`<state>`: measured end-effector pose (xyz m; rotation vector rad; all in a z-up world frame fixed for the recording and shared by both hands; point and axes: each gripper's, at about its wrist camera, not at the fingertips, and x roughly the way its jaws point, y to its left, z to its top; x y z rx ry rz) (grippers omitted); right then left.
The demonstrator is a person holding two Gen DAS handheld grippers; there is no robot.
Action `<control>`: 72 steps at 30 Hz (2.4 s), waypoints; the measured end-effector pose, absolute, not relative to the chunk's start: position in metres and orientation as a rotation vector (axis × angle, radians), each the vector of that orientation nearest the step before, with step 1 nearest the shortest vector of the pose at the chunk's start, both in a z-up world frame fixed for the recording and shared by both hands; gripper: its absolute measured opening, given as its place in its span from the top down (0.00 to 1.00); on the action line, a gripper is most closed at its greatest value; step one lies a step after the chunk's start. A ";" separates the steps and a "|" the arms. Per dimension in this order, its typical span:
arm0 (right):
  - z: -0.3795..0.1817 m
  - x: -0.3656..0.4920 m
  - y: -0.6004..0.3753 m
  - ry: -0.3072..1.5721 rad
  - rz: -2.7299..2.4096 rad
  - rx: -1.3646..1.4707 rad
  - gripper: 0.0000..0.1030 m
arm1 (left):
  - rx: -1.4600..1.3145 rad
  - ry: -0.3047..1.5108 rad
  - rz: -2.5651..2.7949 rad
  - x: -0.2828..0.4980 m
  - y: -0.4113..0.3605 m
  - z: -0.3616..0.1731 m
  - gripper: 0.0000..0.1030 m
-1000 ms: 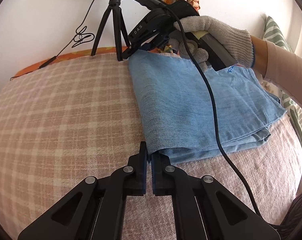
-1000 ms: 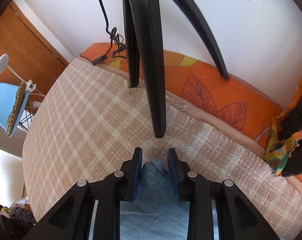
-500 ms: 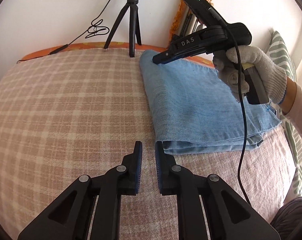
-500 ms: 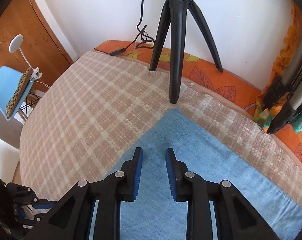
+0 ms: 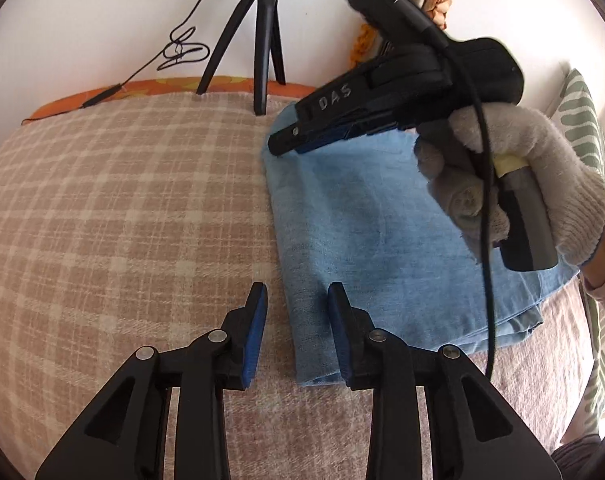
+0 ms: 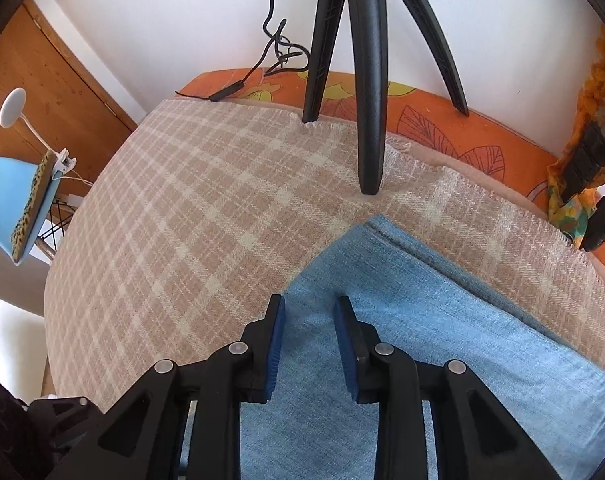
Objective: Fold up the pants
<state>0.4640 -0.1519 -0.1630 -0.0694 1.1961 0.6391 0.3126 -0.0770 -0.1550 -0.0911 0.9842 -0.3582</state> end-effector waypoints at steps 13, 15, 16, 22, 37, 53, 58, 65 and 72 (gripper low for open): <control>-0.158 0.497 -0.154 1.194 0.513 -0.023 0.65 | -0.123 0.986 -0.366 0.303 -0.072 -0.159 0.76; -0.149 0.489 -0.155 1.201 0.510 -0.035 0.62 | -0.147 0.997 -0.395 0.304 -0.073 -0.158 0.87; -0.146 0.485 -0.155 1.209 0.515 -0.030 0.61 | -0.144 0.991 -0.391 0.304 -0.075 -0.157 0.88; -0.143 0.462 -0.138 1.305 0.523 -0.047 0.56 | -0.147 0.948 -0.384 0.296 -0.079 -0.149 0.91; -0.169 0.452 -0.119 1.359 0.412 -0.170 0.90 | -0.170 0.972 -0.327 0.300 -0.079 -0.148 0.47; -0.127 0.438 -0.181 1.232 0.480 0.120 0.96 | -0.146 0.842 -0.386 0.286 -0.104 -0.121 0.91; -0.105 0.429 -0.199 1.176 0.517 0.177 0.96 | -0.164 0.814 -0.424 0.279 -0.106 -0.101 0.92; -0.081 0.423 -0.217 1.107 0.549 0.232 0.96 | -0.113 0.741 -0.466 0.267 -0.134 -0.067 0.92; -0.055 0.414 -0.266 1.039 0.552 0.294 0.96 | -0.116 0.697 -0.528 0.263 -0.171 -0.042 0.92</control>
